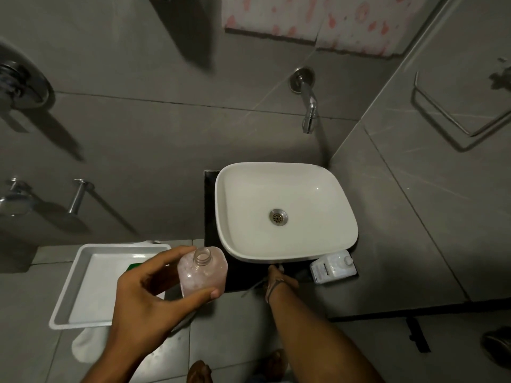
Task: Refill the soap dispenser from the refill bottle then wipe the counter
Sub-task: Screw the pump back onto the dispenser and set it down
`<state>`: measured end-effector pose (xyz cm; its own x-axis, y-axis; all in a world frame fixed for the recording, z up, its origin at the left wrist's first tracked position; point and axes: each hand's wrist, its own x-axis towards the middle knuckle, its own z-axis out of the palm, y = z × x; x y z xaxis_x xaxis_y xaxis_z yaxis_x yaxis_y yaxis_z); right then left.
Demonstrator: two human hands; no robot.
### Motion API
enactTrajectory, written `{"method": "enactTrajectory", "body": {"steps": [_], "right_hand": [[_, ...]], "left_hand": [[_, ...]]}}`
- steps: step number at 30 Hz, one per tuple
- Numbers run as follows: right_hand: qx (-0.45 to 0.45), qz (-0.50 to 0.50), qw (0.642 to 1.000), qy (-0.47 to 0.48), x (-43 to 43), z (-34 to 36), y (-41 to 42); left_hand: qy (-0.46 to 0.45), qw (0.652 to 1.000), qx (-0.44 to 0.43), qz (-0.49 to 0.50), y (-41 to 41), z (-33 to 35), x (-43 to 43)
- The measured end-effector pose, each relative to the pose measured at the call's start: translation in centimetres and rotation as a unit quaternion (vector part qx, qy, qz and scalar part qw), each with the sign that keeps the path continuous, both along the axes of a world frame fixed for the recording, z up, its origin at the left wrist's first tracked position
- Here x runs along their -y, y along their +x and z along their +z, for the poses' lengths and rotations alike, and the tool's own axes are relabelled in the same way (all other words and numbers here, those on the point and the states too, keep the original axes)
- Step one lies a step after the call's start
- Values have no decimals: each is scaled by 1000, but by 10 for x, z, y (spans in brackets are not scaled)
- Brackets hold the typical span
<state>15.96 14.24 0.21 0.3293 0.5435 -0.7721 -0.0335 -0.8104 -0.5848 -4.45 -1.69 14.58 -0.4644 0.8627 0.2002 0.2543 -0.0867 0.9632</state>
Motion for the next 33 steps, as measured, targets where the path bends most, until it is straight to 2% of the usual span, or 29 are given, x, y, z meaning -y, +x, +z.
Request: {"method": "enactTrajectory", "body": {"steps": [2,5,7,9,13,18,21,23,33], "right_hand": [[4,-25,1000,13,4,6,3],[-56,3,997,47,19,21,8],[-89,36,990,99,26,46,16],[-86,73,974,196,28,87,21],[-119,130,906,385,26,196,24],[-145,214,784,564,38,308,8],[-140,267,737,605,48,335,-7],[-119,295,718,618,51,339,-16],[-66,373,704,601,62,321,-32]], "left_hand": [[11,1000,10,9,4,-3,10],[6,1000,12,3,4,-4,6],[4,1000,14,2,1,-10,5],[-4,1000,19,6,-2,-4,3],[-4,1000,8,4,-2,3,0],[-2,1000,-2,7,5,15,-4],[-2,1000,-8,0,9,22,-5],[0,1000,-10,-2,11,25,-3],[-4,1000,-21,17,5,33,7]]}}
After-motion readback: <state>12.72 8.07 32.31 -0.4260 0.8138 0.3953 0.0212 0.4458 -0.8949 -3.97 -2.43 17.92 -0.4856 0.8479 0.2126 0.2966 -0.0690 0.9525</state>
